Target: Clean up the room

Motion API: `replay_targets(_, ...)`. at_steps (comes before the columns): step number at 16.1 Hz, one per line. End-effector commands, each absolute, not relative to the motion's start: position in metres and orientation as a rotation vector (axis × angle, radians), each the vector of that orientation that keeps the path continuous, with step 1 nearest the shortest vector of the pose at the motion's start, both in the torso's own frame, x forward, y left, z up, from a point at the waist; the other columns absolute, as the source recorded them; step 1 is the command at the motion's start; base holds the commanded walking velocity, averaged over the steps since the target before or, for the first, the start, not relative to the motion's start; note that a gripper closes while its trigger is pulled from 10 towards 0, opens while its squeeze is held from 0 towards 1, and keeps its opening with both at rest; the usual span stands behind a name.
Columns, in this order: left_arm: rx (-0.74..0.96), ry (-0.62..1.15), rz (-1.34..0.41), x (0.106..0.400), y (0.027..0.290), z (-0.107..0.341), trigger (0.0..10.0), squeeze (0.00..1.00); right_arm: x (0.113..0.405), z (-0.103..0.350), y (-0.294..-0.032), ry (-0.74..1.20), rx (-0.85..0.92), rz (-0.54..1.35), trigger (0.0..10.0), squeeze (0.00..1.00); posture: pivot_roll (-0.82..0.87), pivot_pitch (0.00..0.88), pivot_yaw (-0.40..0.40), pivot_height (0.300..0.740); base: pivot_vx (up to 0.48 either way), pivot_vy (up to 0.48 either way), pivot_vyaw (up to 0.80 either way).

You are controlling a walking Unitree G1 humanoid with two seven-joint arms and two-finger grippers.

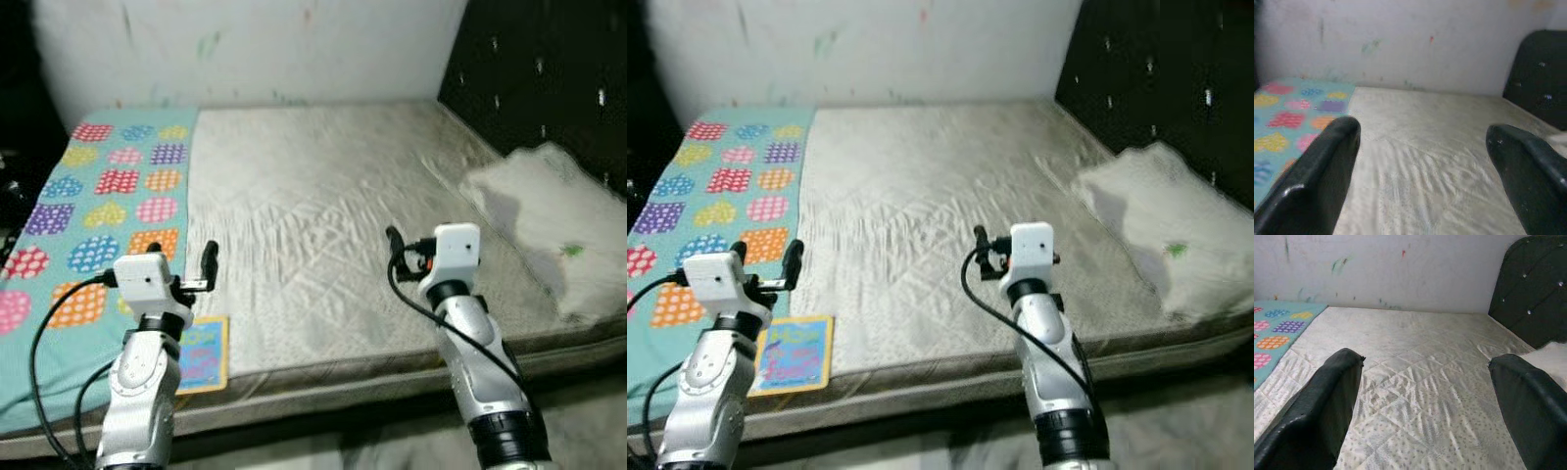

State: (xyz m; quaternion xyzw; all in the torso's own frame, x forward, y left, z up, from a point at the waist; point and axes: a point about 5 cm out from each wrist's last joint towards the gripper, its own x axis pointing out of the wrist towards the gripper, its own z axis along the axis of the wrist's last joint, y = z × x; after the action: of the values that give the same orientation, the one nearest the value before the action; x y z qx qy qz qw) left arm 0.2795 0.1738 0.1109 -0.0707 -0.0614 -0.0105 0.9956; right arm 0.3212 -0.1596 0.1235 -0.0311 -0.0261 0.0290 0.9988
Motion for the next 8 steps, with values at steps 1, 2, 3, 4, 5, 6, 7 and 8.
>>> replay_targets(1, -0.121, -0.115, -0.023, 0.2787, 0.1739, 0.1103, 10.0, 0.00, 0.3216, 0.1233, -0.1608, -0.047, -0.053, 0.051, 10.0, 0.00, -0.04, 0.000, -0.018, 0.740, 0.000, 0.480, 0.00)
replay_targets(2, -0.120, -0.114, -0.021, 0.2786, 0.1743, 0.1102, 10.0, 0.00, 0.3218, 0.1233, -0.1603, -0.047, -0.053, 0.052, 10.0, 0.00, -0.04, 0.000, -0.017, 0.740, 0.000, 0.480, 0.00)
replay_targets(3, -0.121, -0.114, -0.021, 0.2786, 0.1745, 0.1101, 10.0, 0.00, 0.3218, 0.1232, -0.1600, -0.046, -0.053, 0.054, 10.0, 0.00, -0.04, 0.000, -0.017, 0.740, 0.000, 0.480, 0.00)
replay_targets(4, -0.128, -0.119, -0.024, 0.2787, 0.1743, 0.1106, 10.0, 0.00, 0.3217, 0.1230, -0.1598, -0.045, -0.054, 0.056, 10.0, 0.00, -0.04, 0.000, -0.017, 0.740, 0.000, 0.480, 0.00)
replay_targets(5, -0.135, -0.117, -0.023, 0.2788, 0.1742, 0.1103, 10.0, 0.00, 0.3216, 0.1223, -0.1596, -0.043, -0.055, 0.060, 10.0, 0.00, -0.04, 0.000, -0.017, 0.740, 0.000, 0.401, 0.00)
replay_targets(6, -0.139, -0.132, -0.041, 0.2786, 0.1732, 0.1118, 10.0, 0.00, 0.3212, 0.1215, -0.1589, -0.038, -0.059, 0.070, 10.0, 0.00, -0.04, 0.000, -0.017, 0.740, 0.000, 0.000, 0.00)
replay_targets(7, -0.134, -0.130, -0.046, 0.2783, 0.1729, 0.1119, 10.0, 0.00, 0.3211, 0.1213, -0.1587, -0.037, -0.060, 0.073, 10.0, 0.00, -0.04, 0.000, -0.017, 0.740, 0.000, 0.000, 0.00)
replay_targets(8, -0.134, -0.130, -0.054, 0.2780, 0.1725, 0.1123, 10.0, 0.00, 0.3212, 0.1211, -0.1583, -0.037, -0.060, 0.076, 10.0, 0.00, -0.04, 0.000, -0.016, 0.740, 0.000, 0.000, 0.00)
